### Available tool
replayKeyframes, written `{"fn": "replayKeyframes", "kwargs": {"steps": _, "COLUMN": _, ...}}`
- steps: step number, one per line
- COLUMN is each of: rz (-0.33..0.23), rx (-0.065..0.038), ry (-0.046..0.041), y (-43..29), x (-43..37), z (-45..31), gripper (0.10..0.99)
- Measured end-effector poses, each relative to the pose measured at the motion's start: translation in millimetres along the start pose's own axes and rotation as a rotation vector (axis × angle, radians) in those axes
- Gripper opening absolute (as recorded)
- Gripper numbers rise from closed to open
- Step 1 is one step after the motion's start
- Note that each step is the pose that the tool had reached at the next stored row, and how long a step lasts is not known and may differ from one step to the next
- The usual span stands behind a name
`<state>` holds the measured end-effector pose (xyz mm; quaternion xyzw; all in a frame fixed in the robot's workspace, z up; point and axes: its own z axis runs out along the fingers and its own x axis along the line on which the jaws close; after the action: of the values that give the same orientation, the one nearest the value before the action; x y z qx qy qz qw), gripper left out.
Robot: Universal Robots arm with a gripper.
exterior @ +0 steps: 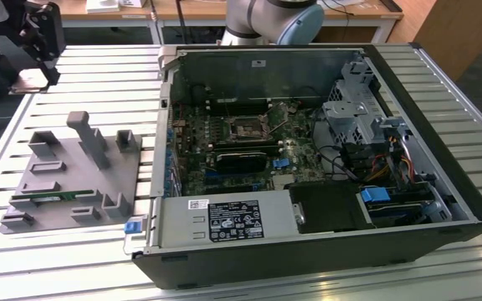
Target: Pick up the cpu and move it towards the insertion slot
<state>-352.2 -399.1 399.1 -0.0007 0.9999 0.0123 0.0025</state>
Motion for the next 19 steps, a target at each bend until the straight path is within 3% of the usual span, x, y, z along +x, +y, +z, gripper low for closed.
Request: {"fn": "replayKeyframes", "kwargs": {"steps": 19, "rz": 0.0, "rx": 0.0, "ry": 0.0, "y": 0.1, "x": -23.7, "z": 0.2, "gripper": 0.545}}
